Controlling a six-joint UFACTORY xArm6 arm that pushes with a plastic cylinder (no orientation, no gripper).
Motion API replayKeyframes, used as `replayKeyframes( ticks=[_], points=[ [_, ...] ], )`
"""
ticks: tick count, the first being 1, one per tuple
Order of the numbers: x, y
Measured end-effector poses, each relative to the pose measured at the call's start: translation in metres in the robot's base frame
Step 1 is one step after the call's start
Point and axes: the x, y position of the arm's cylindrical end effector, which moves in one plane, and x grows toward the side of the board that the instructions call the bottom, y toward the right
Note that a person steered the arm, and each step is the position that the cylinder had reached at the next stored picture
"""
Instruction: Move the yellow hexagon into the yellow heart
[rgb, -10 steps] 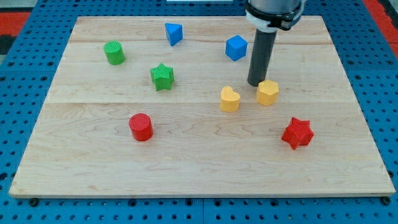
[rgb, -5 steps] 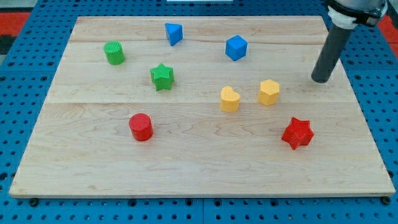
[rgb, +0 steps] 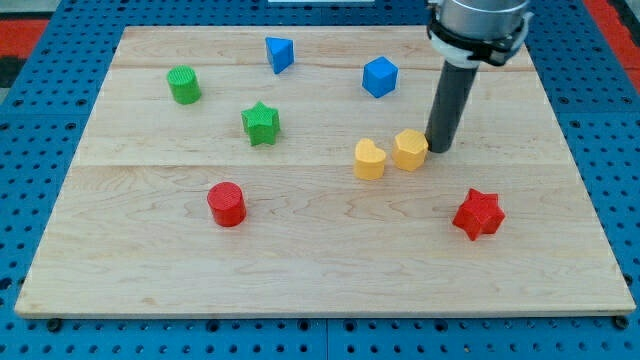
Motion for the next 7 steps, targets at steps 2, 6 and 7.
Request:
replayKeyframes(
  ticks=[2,6,7],
  points=[
    [0.008,-0.044],
    [-0.060,-0.010],
    [-0.093,-0.016]
  ],
)
